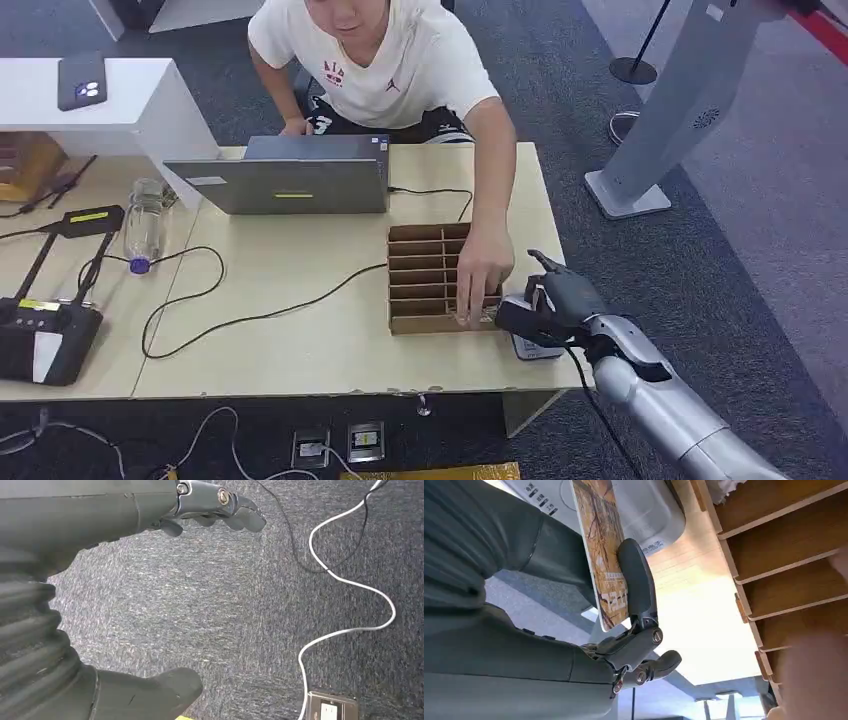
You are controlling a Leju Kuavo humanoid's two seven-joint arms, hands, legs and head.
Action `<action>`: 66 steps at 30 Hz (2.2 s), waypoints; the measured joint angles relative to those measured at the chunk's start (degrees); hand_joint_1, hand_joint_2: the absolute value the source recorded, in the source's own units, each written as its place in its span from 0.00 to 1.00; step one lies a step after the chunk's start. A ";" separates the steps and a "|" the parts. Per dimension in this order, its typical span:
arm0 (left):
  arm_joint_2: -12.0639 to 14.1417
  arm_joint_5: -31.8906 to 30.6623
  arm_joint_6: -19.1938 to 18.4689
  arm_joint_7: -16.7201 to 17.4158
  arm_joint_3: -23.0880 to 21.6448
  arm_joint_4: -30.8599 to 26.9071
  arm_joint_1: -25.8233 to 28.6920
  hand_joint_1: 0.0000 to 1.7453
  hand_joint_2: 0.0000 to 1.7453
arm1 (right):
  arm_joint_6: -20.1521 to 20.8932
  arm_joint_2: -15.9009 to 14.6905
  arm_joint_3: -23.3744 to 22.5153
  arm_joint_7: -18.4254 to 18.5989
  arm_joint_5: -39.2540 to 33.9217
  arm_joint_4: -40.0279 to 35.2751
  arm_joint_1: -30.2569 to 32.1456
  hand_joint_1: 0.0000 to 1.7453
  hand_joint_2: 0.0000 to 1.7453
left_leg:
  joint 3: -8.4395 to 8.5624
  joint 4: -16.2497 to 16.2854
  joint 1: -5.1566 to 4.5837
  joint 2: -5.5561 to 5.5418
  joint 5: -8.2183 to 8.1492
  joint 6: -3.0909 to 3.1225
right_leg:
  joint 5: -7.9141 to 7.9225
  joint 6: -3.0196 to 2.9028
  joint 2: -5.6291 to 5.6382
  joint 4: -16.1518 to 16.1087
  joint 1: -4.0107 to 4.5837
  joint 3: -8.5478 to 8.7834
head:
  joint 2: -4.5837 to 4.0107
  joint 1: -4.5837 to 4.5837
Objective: Pass the card to the sensor for recognition and then transmit it.
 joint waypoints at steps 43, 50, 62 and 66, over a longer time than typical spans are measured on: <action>-0.04 -0.44 0.02 -0.42 -0.02 0.00 -0.15 0.00 1.00 | 1.20 -4.50 -9.90 -1.33 1.20 -0.15 -9.50 1.00 1.00 | -0.01 0.04 -0.01 0.05 0.00 0.00 | 0.01 0.01 0.09 0.00 -0.01 -0.02 | 0.00 0.02; -0.17 -0.59 0.04 -0.42 -0.04 0.00 -0.38 0.00 1.00 | 1.62 -5.22 -11.74 -3.06 2.43 -0.17 -11.59 1.00 1.00 | -0.02 0.04 -0.01 0.08 0.00 0.00 | 0.01 0.01 0.10 0.00 -0.01 -0.02 | 0.00 -0.02; -0.39 -0.63 0.07 -0.42 -0.28 -0.04 -0.72 0.00 1.00 | 0.11 -5.18 -11.93 -3.63 3.04 0.09 -11.94 1.00 1.00 | -0.03 0.04 0.00 0.08 0.00 0.00 | 0.01 0.00 0.11 0.01 0.00 -0.03 | 0.00 0.02; -0.52 -0.39 0.24 -0.42 -0.39 -0.04 -0.69 0.00 1.00 | -0.22 -5.22 -12.66 -4.11 2.62 0.28 -13.07 1.00 1.00 | -0.03 0.05 -0.01 0.08 0.00 0.00 | 0.01 0.01 0.11 0.00 -0.01 -0.03 | 0.00 0.02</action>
